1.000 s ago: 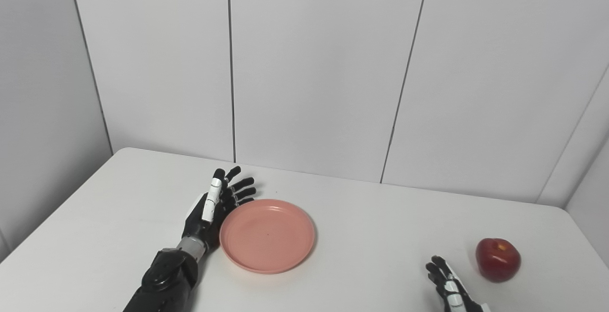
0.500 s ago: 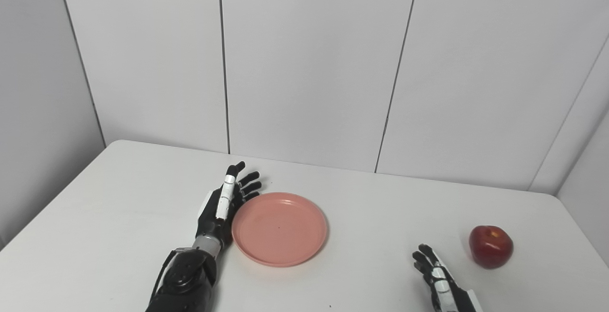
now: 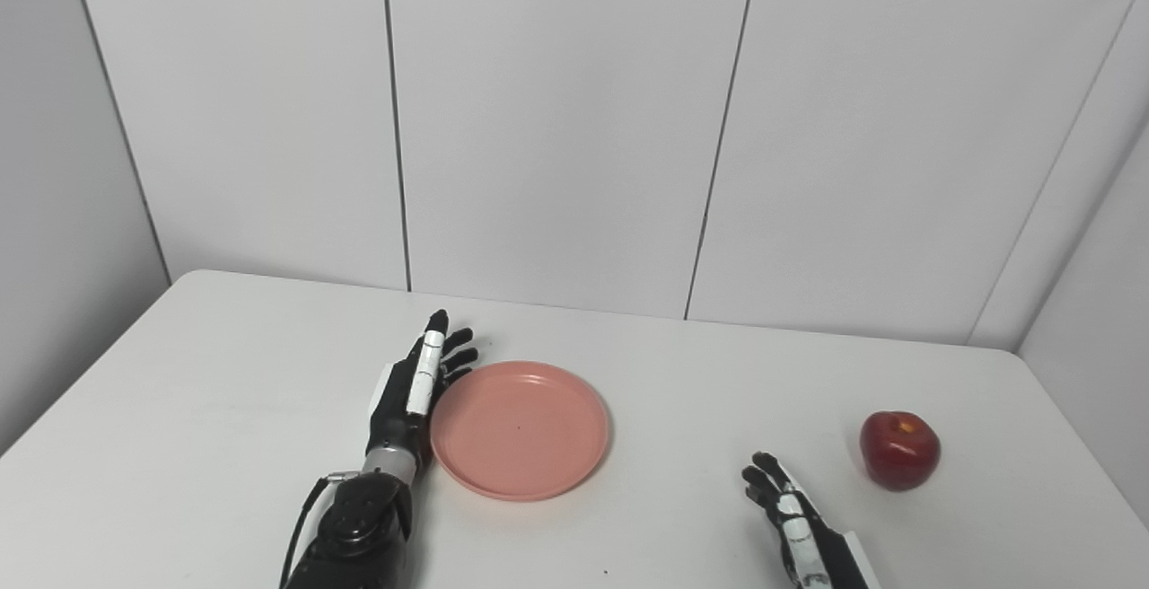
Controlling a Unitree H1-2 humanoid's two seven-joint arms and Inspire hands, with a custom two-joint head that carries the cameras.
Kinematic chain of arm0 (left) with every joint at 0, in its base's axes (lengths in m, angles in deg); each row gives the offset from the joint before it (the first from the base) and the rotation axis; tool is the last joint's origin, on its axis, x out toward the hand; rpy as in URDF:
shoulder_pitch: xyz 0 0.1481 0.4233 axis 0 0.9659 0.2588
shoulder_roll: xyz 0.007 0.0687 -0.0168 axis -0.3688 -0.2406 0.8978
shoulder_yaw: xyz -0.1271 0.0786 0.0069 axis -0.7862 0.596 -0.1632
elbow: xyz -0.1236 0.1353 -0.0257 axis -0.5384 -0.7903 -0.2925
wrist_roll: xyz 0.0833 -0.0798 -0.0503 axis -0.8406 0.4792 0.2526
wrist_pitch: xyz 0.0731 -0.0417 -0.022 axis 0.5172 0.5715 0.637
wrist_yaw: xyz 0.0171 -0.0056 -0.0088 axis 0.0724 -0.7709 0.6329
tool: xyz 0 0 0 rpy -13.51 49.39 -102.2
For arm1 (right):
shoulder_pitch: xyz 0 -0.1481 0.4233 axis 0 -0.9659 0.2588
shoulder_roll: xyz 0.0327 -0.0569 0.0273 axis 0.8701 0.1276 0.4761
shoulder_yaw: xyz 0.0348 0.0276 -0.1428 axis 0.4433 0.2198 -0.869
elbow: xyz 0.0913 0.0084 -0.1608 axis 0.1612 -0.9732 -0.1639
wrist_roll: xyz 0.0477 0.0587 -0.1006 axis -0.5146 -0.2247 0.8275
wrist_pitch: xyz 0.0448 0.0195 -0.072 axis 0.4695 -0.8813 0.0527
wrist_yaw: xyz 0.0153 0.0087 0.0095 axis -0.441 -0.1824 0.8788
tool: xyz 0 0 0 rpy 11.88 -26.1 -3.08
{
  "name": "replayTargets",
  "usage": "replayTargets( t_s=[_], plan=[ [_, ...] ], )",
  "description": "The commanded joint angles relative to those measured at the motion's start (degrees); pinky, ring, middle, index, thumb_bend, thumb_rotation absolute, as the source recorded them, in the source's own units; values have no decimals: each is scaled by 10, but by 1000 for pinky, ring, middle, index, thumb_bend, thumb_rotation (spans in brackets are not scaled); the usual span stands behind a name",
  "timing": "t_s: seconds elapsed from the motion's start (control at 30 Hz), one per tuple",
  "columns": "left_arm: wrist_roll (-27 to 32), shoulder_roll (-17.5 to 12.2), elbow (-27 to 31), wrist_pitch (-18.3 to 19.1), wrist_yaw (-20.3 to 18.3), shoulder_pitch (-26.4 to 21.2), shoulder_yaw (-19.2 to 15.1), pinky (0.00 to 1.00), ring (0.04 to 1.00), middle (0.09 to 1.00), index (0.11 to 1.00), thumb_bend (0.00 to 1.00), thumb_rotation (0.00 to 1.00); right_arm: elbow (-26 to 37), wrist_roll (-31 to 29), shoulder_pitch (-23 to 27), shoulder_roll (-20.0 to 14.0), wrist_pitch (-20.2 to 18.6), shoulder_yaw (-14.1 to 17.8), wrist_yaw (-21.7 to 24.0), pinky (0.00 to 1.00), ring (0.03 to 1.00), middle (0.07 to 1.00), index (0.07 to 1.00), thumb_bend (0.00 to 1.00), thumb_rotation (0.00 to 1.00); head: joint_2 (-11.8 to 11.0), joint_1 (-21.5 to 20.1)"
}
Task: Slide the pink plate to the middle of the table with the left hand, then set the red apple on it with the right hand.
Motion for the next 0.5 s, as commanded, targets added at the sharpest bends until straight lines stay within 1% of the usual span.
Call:
replayTargets(
  t_s=[0.0, 0.13, 0.2, 0.3, 0.37, 0.47],
  plan=[
    [-4, 8, 4, 34, 1, 5, 8, 773, 808, 848, 939, 749, 963, 14, 4, 2, 7, -19, -12, 8, 1000, 925, 898, 917, 852, 1000, -6, -9],
    [-2, 9, 16, 44, -5, 12, 13, 786, 814, 849, 931, 742, 954, 13, 8, 3, 13, -14, -16, 7, 1000, 919, 896, 908, 832, 1000, -6, -17],
    [1, 9, 21, 46, -8, 15, 14, 795, 820, 858, 931, 745, 953, 13, 9, 4, 17, -15, -17, 6, 1000, 917, 892, 901, 842, 1000, -4, -17],
    [3, 11, 27, 48, -10, 18, 17, 784, 813, 854, 930, 741, 957, 13, 16, 4, 21, -15, -20, 4, 1000, 922, 892, 896, 865, 1000, -3, -21],
    [6, 13, 36, 55, -14, 20, 19, 782, 810, 849, 926, 742, 957, 12, 20, 4, 23, -11, -22, 5, 1000, 920, 892, 897, 868, 1000, -2, -24],
    [9, 15, 45, 63, -19, 21, 24, 782, 803, 840, 917, 744, 957, 16, 24, 5, 28, -16, -23, 4, 1000, 918, 893, 898, 875, 1000, -2, -28]
  ],
)
